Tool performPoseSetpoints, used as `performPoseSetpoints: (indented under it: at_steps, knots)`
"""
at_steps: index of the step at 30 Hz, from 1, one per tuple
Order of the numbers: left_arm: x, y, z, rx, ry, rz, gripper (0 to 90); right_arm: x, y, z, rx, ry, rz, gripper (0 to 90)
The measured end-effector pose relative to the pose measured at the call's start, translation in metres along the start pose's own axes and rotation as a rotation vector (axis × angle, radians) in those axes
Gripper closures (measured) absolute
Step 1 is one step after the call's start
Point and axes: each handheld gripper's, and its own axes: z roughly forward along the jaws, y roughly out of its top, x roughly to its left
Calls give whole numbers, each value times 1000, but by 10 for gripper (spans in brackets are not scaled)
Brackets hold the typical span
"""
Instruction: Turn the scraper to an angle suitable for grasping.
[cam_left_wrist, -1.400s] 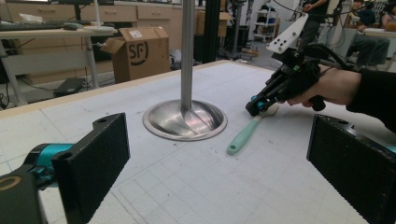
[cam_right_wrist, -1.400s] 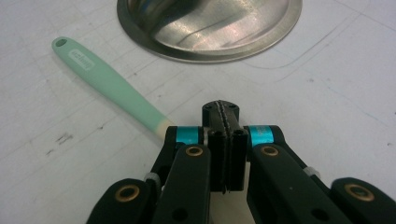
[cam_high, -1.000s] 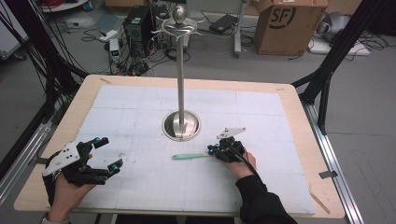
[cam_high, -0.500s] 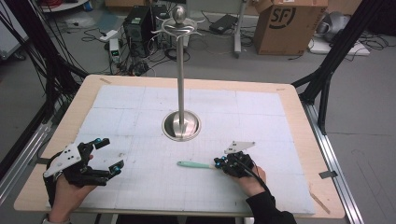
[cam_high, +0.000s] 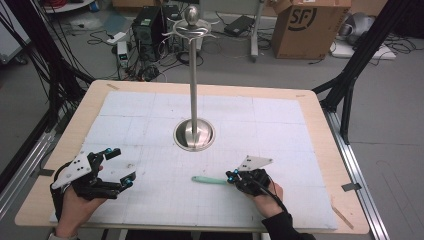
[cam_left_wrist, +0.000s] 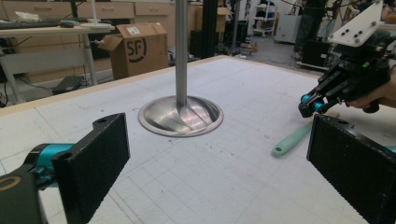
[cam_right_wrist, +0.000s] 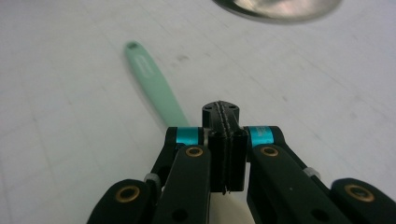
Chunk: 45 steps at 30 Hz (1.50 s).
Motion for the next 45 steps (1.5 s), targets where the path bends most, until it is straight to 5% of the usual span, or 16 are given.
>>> performPoseSetpoints:
  at_steps: [8,17,21,31,45]
  knots:
    - [1,0,-1,0,1,-3,63,26,18,25,10,122,-61,900]
    - [1,0,-4,-2,8,-5,64,36,25,46,72,141,-120,900]
    - [1,-1,-4,0,9,-6,64,28,26,49,66,153,-92,900]
    - [2,-1,-3,4,4,-3,63,5,38,58,106,71,-32,900]
    - [3,-1,-5,0,4,-10,64,-17,38,62,90,25,36,900]
